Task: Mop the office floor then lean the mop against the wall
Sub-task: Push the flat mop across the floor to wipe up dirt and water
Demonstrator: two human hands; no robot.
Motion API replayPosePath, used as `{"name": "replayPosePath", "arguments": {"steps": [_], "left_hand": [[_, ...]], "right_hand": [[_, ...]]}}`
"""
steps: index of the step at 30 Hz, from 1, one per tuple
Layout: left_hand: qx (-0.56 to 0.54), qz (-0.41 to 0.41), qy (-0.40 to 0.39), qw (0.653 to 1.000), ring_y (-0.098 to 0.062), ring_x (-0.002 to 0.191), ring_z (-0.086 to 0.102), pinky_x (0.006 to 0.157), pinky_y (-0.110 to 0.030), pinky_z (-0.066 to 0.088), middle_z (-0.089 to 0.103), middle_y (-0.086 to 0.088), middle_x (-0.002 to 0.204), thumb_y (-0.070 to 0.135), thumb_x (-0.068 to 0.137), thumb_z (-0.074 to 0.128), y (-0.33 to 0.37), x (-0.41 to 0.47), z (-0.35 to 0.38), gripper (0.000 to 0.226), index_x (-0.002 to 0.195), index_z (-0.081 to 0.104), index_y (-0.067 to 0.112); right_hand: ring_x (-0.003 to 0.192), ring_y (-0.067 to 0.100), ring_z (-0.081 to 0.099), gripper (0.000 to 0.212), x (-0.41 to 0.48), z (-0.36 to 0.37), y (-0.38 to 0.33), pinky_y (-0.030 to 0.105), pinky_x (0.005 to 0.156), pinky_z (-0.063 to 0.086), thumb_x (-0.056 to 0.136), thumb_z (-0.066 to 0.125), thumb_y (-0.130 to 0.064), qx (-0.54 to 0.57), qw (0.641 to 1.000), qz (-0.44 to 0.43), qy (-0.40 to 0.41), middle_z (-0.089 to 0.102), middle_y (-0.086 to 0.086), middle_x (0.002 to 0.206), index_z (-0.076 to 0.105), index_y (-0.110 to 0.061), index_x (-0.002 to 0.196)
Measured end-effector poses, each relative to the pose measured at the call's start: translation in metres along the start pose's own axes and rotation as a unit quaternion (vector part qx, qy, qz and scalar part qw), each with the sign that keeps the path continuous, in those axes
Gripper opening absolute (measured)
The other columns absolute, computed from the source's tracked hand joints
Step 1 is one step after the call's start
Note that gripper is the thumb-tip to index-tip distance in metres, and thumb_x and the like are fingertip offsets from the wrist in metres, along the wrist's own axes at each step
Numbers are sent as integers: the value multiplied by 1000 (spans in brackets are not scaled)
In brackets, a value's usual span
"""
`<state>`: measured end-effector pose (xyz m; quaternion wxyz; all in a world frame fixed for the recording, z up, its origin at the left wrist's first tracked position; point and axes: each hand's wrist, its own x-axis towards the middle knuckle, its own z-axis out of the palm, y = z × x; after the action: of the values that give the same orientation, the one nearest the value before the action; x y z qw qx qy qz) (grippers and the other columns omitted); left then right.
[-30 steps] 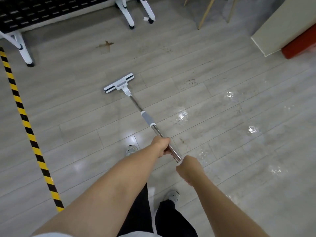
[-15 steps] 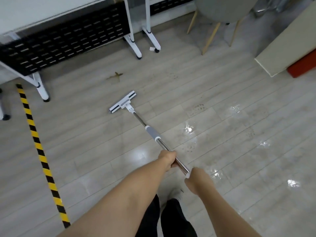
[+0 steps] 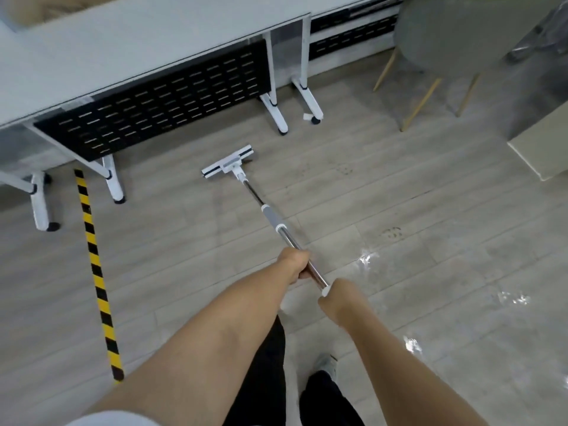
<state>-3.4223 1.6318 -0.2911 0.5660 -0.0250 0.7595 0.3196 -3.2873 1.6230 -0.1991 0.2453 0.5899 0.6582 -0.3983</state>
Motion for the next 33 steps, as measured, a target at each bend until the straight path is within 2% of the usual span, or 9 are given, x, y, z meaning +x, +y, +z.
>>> {"name": "replayPosePath", "arguments": {"steps": [6, 10, 14, 18, 21, 23, 26, 30, 33], "left_hand": [[26, -1, -3, 1000, -17, 55, 60, 34, -21, 45, 59, -7, 70, 10, 95, 60, 94, 83, -78, 7, 91, 54, 7], [68, -19, 4, 998, -18, 61, 60, 49, -27, 54, 58, -8, 77, 11, 93, 59, 121, 123, -125, 10, 101, 56, 6], [95, -29, -3, 995, -17, 59, 58, 36, -20, 42, 57, -7, 76, 10, 93, 55, 123, 130, -143, 12, 105, 57, 6], [142, -32, 20, 989, -22, 66, 62, 45, -29, 52, 63, -11, 95, 12, 94, 51, 114, 123, -149, 33, 125, 57, 2], [214, -15, 30, 976, -23, 72, 63, 42, -27, 48, 62, -11, 101, 17, 94, 48, 105, 112, -154, 59, 150, 29, 13], [224, -22, 1, 974, -25, 78, 68, 51, -31, 57, 64, -12, 99, 18, 93, 47, 93, 102, -154, 72, 155, 10, 24], [224, -34, -10, 974, -26, 78, 73, 66, -43, 63, 69, -13, 94, 19, 91, 45, 61, 87, -146, 68, 153, 18, 24], [202, -18, -26, 979, -24, 71, 68, 78, -45, 62, 65, -13, 87, 17, 96, 46, 14, 47, -124, 38, 133, 36, 18], [193, -5, -29, 981, -20, 68, 65, 61, -33, 61, 63, -11, 85, 15, 98, 52, -30, 7, -102, 22, 119, 46, 12]], "right_hand": [[94, 30, 70, 1, 74, -16, -136, 37, 81, 60, 93, 54, -13, 20, 1000, 1, -17, 57, 3, 82, 55, -14, 93], [91, 29, 71, 5, 101, -4, -202, 40, 83, 62, 94, 52, -12, 31, 999, 20, -39, 65, 8, 90, 57, -12, 92], [96, 30, 71, 15, 101, 5, -221, 37, 80, 60, 95, 57, -14, 25, 997, 37, -68, 69, 10, 99, 66, -7, 105], [54, 18, 58, 15, 85, 6, -228, 24, 49, 44, 93, 51, -11, -1, 994, 49, -100, 56, 4, 63, 54, -8, 78], [29, 12, 49, 23, 70, 17, -219, 13, 36, 37, 97, 50, -28, 145, 977, 75, -135, 57, 8, 61, 57, -6, 97], [29, 12, 46, 33, 56, 25, -202, 15, 38, 39, 99, 52, -41, 264, 947, 98, -156, 55, 9, 63, 58, -9, 107], [30, 13, 44, 40, 42, 42, -173, 15, 38, 39, 99, 55, -48, 309, 929, 112, -170, 51, 9, 62, 57, -8, 103], [37, 18, 50, 22, 21, 72, -123, 21, 46, 45, 96, 52, -25, 228, 956, 82, -165, 54, 8, 56, 57, -4, 91], [40, 18, 53, 13, -13, 90, -72, 23, 49, 51, 93, 58, -15, 228, 956, 73, -172, 55, 9, 59, 57, -2, 90]]}}
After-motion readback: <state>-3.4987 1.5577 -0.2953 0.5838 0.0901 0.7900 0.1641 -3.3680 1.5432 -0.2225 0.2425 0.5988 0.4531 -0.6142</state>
